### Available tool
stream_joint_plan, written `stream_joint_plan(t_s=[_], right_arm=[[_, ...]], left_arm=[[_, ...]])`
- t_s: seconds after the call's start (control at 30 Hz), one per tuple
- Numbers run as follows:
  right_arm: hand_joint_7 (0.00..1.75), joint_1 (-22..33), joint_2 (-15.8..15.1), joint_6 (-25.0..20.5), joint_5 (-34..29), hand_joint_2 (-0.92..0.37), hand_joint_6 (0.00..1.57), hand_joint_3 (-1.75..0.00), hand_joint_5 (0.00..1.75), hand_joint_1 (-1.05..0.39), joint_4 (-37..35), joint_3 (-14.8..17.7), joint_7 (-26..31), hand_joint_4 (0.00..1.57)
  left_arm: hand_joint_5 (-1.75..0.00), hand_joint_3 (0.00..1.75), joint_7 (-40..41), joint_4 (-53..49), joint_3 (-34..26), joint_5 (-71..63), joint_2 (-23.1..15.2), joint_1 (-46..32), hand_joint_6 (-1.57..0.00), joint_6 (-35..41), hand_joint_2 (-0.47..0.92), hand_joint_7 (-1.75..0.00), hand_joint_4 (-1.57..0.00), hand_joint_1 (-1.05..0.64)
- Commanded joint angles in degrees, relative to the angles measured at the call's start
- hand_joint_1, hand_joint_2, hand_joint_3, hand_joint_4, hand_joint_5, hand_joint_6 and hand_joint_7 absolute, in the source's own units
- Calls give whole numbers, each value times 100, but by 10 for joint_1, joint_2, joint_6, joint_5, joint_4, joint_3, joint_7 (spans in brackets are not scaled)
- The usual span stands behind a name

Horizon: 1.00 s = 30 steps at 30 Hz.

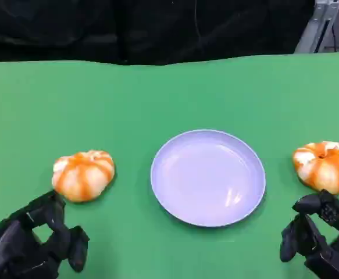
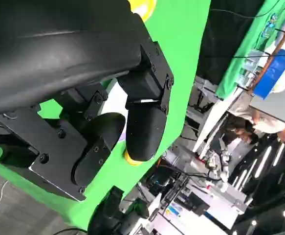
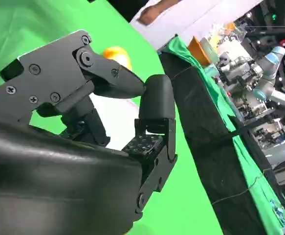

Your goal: Grasp the bread from the table and place it into the plate.

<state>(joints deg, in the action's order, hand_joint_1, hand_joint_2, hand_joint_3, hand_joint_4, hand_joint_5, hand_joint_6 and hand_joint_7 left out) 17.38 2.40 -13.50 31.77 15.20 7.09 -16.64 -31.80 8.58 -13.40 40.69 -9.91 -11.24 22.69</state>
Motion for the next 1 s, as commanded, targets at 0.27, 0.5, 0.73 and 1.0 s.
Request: stream_joint_plan(t_s=[0.27,0.5,0.73,1.0], right_arm=[[136,0,-7,2,2,-64,85,-95,172,-14,0,6,1,85],[137,-3,-3,17,0,-64,84,-96,173,-14,-14,6,-11,84],[136,-4,-3,25,-2,-63,85,-95,173,-15,-20,5,-10,85],[136,-3,-5,15,0,-62,84,-96,174,-16,-12,4,-5,84]], left_arm=[[-175,151,-3,-9,-3,-6,-4,0,-81,-10,48,-175,-97,-7],[-175,152,-5,-17,-3,-7,-5,4,-81,-13,48,-175,-97,-7],[-175,153,-4,-20,-2,-12,-5,5,-81,-16,46,-175,-98,-7],[-88,45,30,-32,36,-232,2,-16,-70,-283,82,-53,-53,-29]])
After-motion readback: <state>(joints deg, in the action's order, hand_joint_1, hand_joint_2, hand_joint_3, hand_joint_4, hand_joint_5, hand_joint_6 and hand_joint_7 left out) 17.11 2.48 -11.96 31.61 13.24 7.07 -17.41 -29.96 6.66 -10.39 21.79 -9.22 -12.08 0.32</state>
